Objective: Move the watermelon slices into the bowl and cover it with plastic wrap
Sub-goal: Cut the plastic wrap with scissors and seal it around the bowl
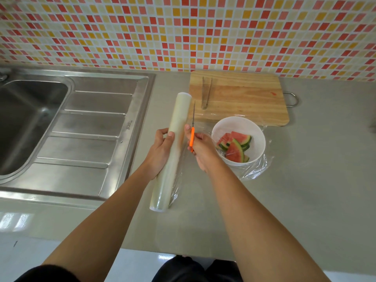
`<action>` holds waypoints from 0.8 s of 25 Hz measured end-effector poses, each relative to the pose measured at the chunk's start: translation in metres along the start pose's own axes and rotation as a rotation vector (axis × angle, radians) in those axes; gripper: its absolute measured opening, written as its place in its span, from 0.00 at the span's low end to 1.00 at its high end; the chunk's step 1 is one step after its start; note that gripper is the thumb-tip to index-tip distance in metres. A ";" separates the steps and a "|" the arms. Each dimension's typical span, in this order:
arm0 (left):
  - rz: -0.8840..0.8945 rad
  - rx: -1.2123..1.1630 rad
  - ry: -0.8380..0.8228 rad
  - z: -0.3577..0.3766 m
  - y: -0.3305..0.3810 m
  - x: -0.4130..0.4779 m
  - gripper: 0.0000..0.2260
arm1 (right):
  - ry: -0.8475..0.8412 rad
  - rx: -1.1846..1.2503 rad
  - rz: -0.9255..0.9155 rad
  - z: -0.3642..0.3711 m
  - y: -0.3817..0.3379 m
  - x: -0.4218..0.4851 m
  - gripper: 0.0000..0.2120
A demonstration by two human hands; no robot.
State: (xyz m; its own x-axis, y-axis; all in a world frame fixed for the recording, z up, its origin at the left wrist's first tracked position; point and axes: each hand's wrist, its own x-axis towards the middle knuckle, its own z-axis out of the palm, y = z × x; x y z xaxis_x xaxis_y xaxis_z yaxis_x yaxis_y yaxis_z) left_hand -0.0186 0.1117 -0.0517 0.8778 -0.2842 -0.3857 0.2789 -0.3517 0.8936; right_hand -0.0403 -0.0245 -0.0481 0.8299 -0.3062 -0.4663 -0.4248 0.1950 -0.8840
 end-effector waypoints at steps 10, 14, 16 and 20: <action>0.012 -0.032 -0.028 -0.008 -0.004 -0.004 0.13 | 0.023 0.003 0.002 0.003 0.002 0.010 0.23; 0.015 -0.047 -0.044 -0.009 -0.005 -0.006 0.14 | 0.006 0.013 0.005 0.002 0.003 0.012 0.24; 0.013 -0.053 -0.047 -0.010 -0.007 -0.008 0.13 | 0.005 0.014 -0.003 0.002 0.001 0.013 0.24; 0.014 -0.071 -0.046 -0.015 -0.012 -0.011 0.13 | 0.015 -0.010 -0.008 0.003 0.000 0.015 0.25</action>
State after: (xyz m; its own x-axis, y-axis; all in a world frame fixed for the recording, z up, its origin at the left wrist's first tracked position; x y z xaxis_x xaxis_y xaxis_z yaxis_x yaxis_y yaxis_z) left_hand -0.0256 0.1322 -0.0547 0.8635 -0.3298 -0.3817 0.2950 -0.2838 0.9124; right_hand -0.0265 -0.0264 -0.0552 0.8278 -0.3216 -0.4596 -0.4220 0.1828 -0.8880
